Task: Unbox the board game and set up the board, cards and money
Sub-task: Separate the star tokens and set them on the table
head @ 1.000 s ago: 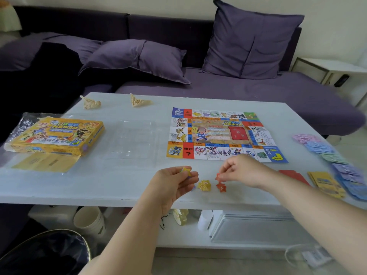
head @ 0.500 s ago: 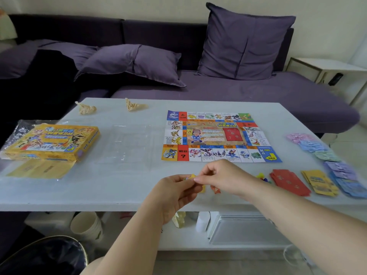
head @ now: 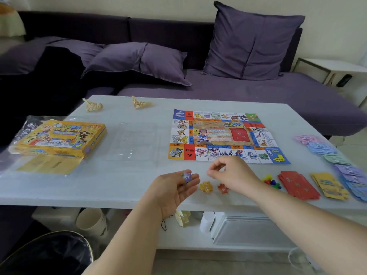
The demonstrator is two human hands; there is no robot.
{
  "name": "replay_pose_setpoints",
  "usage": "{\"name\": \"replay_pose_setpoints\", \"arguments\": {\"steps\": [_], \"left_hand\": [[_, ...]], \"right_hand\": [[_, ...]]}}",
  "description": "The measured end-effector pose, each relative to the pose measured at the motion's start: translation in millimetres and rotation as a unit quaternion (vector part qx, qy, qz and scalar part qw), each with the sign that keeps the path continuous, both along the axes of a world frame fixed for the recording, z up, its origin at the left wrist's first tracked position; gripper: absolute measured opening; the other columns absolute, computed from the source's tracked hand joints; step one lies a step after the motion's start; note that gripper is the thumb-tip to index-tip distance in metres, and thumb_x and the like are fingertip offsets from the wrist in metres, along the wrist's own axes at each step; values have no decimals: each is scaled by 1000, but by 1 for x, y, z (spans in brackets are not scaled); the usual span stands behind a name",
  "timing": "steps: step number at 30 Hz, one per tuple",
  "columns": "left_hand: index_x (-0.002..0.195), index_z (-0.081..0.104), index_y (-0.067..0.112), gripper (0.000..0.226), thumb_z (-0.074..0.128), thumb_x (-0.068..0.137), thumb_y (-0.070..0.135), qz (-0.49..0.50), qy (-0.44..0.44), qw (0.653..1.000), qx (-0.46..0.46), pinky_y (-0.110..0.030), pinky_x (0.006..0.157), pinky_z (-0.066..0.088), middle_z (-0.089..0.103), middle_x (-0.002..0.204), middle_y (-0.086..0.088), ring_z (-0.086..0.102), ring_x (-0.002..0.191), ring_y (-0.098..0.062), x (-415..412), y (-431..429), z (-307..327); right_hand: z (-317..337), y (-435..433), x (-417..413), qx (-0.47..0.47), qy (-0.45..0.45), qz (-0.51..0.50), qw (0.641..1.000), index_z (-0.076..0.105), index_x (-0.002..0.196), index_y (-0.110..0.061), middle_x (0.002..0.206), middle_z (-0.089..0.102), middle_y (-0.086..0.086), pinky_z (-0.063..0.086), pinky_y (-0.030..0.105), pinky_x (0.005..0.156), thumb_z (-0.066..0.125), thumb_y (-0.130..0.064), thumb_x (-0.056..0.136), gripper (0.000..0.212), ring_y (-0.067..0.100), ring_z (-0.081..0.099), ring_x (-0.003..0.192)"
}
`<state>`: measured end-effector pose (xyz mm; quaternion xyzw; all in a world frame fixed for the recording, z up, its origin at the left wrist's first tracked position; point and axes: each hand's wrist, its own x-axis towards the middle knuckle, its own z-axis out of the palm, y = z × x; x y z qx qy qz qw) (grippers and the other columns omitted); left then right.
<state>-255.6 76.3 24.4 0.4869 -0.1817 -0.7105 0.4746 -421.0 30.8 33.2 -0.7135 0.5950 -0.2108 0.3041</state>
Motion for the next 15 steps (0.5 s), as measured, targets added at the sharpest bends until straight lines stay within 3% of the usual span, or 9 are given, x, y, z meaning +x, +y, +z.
{"name": "replay_pose_setpoints", "arguments": {"steps": [3, 6, 8, 10, 12, 13, 15], "left_hand": [[96, 61, -1, 19, 43, 95, -6, -18, -19, 999, -21, -23, 64, 59, 71, 86, -15, 69, 75, -18, 0, -1, -3], [92, 64, 2, 18, 47, 94, -5, -45, -59, 996, -56, -21, 64, 58, 70, 78, -13, 70, 70, -14, -1, 0, -5], [91, 64, 2, 18, 48, 94, -5, -50, -79, 993, -67, -20, 64, 57, 70, 76, -12, 69, 67, -12, 0, 1, -5], [95, 64, 1, 17, 48, 95, -3, -44, -82, 993, -67, -20, 63, 57, 70, 79, -12, 70, 69, -13, 3, 2, -5], [99, 63, 0, 16, 47, 95, -1, -16, -71, 996, -56, -22, 64, 58, 71, 86, -14, 69, 75, -17, 8, 2, -5], [100, 62, 1, 15, 48, 95, 1, 6, -63, 997, -47, -23, 65, 59, 70, 90, -15, 69, 80, -19, 12, 1, -5], [100, 61, -1, 15, 48, 96, 5, 54, -37, 998, -26, -26, 65, 59, 69, 96, -18, 68, 84, -22, 20, -1, -5]], "right_hand": [[9, 3, 11, 2, -22, 60, 998, 72, 89, -16, 82, 65, -13, 39, 8, 58, 66, -27, 87, 13, -6, 56, 69], [11, 4, 21, 36, -15, 86, 995, 70, 85, -14, 77, 63, -7, 32, 8, 38, 69, -33, 84, 19, -8, 49, 44], [9, 2, 24, 66, -3, 79, 995, 68, 80, -18, 74, 62, -6, 34, 17, 37, 68, -35, 85, 18, -5, 45, 37], [8, -1, 25, 100, -23, 71, 992, 68, 75, -23, 78, 66, -8, 46, 27, 49, 68, -35, 85, 16, -4, 54, 52], [7, -5, 24, 110, -63, 58, 990, 68, 75, -24, 87, 70, -5, 50, 31, 75, 68, -29, 86, 12, 5, 64, 81], [6, -7, 24, 110, -78, 53, 989, 68, 75, -23, 88, 71, -4, 48, 28, 81, 68, -25, 86, 11, 8, 65, 88], [4, -9, 24, 109, -89, 51, 989, 67, 77, -20, 83, 71, -4, 49, 24, 82, 69, -19, 86, 9, 5, 66, 82]]}}
